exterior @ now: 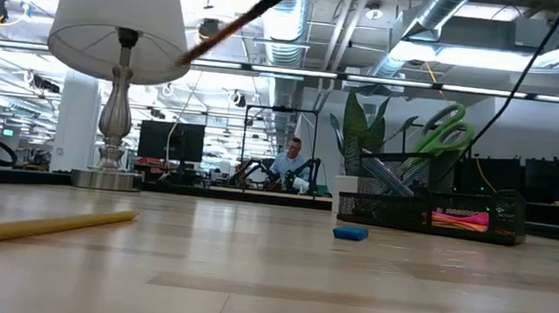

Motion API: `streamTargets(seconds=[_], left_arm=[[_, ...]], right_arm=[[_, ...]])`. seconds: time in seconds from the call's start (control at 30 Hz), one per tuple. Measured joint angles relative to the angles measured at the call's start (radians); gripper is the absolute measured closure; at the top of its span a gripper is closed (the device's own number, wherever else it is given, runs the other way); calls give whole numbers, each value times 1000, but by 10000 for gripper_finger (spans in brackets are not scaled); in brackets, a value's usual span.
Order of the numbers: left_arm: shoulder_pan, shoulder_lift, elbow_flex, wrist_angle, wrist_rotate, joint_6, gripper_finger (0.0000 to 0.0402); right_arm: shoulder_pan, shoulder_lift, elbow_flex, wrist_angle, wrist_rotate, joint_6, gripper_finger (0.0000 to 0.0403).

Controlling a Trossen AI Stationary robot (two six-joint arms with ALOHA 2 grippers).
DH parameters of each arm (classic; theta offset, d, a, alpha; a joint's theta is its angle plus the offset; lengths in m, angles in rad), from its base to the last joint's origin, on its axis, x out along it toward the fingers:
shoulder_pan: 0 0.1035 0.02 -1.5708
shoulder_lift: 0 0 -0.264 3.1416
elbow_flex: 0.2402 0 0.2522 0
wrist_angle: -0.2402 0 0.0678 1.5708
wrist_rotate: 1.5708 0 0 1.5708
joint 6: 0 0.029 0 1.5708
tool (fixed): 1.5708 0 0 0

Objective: Pick and place office supplies into organizer
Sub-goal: Put the brown pen into the desk organizer

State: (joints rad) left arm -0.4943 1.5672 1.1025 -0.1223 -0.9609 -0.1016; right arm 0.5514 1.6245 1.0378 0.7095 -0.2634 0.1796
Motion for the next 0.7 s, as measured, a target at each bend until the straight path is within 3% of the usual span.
streamTargets(seconds=[0.07,0.2,0.27,0.4,0.53,0.67,0.7], left_arm=[[73,-16,0,187,113,128,399],[236,22,2,537,571,311,399],[313,61,2,664,704,343,399],[441,189,2,933,826,349,401],[536,375,2,1330,985,287,399],[595,571,41,1693,1028,224,397],[605,609,67,1692,1036,218,397]], right_arm=[[20,-25,0,-45,88,-41,276],[63,-59,0,-150,257,-102,276],[88,-68,0,-186,342,-102,276],[144,-71,0,-189,515,-103,276],[189,-76,0,-226,738,-128,276],[223,-76,0,-280,1011,-128,276],[228,-76,0,-296,1060,-129,276]])
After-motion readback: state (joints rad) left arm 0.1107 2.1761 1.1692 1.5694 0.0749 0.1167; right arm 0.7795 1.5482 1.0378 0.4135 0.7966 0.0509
